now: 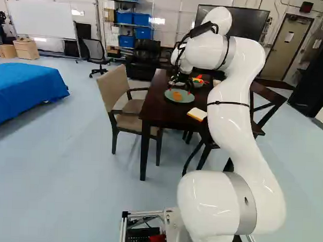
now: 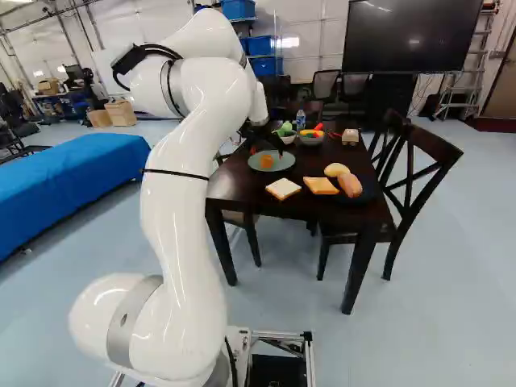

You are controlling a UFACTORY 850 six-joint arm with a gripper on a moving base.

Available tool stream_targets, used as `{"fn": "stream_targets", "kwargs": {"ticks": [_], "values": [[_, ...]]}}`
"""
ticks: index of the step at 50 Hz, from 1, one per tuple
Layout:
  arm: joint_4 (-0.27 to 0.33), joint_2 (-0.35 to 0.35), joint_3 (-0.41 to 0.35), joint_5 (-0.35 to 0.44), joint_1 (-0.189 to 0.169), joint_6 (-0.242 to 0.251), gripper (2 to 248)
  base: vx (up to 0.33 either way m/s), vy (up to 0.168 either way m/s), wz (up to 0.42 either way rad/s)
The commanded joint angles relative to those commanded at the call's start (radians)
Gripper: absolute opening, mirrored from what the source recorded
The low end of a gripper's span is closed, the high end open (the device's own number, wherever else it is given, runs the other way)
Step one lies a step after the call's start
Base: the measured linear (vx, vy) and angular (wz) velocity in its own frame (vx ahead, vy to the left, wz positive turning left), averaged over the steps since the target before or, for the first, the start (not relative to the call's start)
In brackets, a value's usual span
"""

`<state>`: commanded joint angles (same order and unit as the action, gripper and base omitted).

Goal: Move the croissant to the empty plate

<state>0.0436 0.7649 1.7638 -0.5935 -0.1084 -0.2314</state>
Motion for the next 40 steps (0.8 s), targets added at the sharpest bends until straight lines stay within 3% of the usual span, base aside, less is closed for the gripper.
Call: {"fn": "stream_targets", "kwargs": {"ticks": [17, 40], "values": [[0.0, -0.039, -0.016, 0.0, 0.0, 0.0, 247, 0.0, 0.0, 0.0], [0.0, -0.163, -0.129, 0.0, -0.005, 0.0, 247, 0.0, 0.0, 0.0]]}}
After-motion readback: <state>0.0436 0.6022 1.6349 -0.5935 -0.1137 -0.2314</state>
